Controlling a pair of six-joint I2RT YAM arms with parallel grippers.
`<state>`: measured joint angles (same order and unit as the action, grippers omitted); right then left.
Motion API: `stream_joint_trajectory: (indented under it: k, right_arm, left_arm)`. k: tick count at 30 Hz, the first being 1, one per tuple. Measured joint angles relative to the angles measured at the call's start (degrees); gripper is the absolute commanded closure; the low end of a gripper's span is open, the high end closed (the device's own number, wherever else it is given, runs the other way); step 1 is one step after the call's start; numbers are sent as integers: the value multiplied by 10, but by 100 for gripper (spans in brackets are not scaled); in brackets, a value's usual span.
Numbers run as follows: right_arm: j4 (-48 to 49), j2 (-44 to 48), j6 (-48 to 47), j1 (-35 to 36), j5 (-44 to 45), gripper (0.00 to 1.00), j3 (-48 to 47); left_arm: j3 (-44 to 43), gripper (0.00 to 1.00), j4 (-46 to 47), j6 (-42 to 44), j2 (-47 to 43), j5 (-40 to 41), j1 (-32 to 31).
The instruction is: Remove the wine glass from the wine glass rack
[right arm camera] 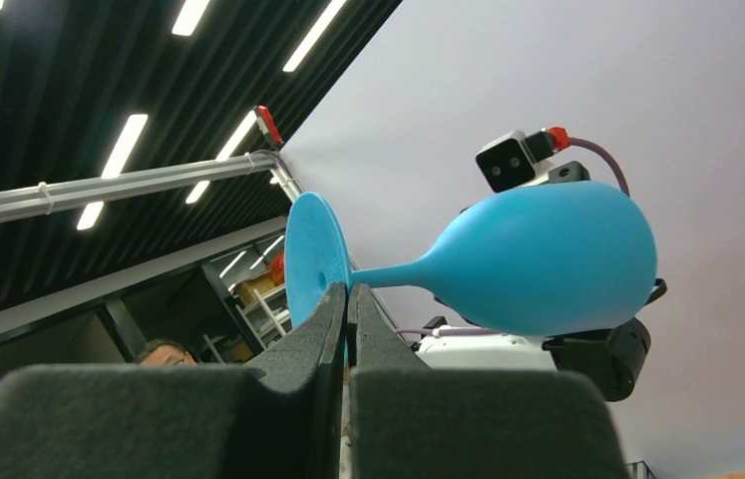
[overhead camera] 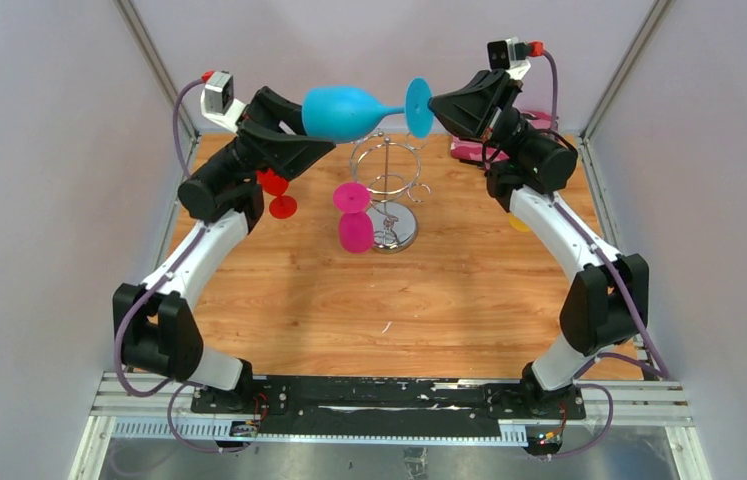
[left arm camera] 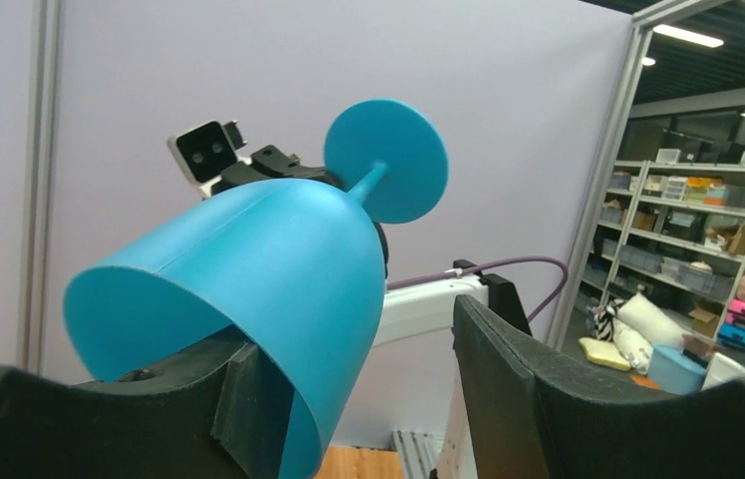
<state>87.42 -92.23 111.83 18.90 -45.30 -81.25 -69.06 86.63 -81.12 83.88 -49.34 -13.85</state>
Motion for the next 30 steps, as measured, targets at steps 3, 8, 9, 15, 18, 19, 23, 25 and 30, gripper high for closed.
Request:
stream_joint_trajectory:
  k: [3,8,9,15,18,19,23,25,30]
  right_arm:
    - [1,-1,-3,11,1,100,-2]
    - [4,-5,-5,25,3,100,-9]
    - [5,-7,-5,29,3,100,-11]
    - [6,-26,-5,53,7,100,-23]
    - [5,-35,-5,54,12,100,-24]
    - [5,-37,-5,55,13,100,-24]
    - [5,-38,-5,56,14,100,-24]
    - [1,-38,-5,56,14,100,-24]
    - [0,-39,-5,56,14,100,-24]
  left_arm:
    - [18,41,0,5,-32,0,0]
    - [37,58,0,8,-63,0,0]
    - [40,63,0,9,-66,-1,0]
    - [52,78,2,9,-72,-3,0]
    - [52,80,2,7,-78,-4,0]
    - [52,81,2,7,-79,-4,0]
    - [52,93,3,6,-83,-6,-1]
    - [52,100,4,6,-85,-6,-2]
    - [53,100,4,5,-87,-7,-2]
